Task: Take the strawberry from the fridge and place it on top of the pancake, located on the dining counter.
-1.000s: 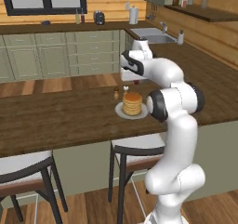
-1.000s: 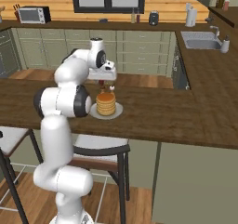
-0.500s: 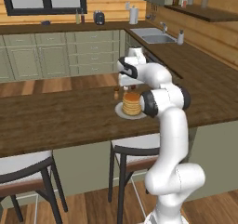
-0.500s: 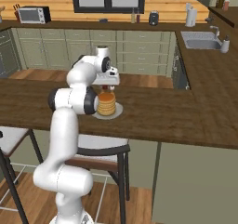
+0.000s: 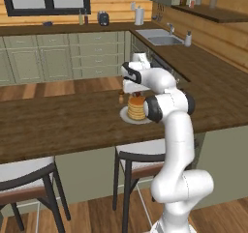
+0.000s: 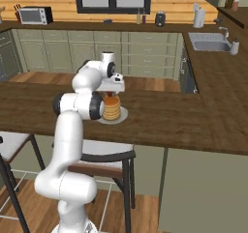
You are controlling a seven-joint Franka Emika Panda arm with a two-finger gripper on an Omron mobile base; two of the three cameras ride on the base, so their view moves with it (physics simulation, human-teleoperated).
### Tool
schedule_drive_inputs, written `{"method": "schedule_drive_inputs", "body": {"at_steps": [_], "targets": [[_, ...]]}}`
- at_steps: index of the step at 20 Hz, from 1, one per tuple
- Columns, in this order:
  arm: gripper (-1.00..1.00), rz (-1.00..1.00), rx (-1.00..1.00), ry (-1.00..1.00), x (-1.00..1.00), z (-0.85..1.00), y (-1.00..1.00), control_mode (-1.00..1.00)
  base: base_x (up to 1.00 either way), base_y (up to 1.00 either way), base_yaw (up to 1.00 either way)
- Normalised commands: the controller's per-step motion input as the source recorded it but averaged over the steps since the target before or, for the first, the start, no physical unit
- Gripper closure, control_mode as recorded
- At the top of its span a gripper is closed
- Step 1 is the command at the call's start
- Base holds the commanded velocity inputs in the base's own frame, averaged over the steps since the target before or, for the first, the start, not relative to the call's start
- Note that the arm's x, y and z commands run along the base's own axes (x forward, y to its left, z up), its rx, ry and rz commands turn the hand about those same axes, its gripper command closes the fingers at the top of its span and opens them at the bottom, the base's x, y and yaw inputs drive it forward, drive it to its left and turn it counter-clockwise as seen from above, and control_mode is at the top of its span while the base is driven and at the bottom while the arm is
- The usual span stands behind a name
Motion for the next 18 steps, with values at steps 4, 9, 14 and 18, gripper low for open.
{"method": "schedule_drive_inputs", "body": {"at_steps": [4, 9, 14, 18], "targets": [[1.00, 0.04, 0.00, -0.12, -0.43, -0.30, 0.00, -1.00, 0.00, 0.00, 0.00], [1.00, 0.03, -0.02, -0.11, -0.06, -0.30, 0.00, -1.00, 0.00, 0.00, 0.00], [1.00, 0.05, -0.01, -0.06, 0.04, -0.09, -0.01, -1.00, 0.00, 0.00, 0.00], [1.00, 0.00, 0.00, 0.00, -0.01, -0.02, 0.00, -1.00, 0.00, 0.00, 0.00]]}}
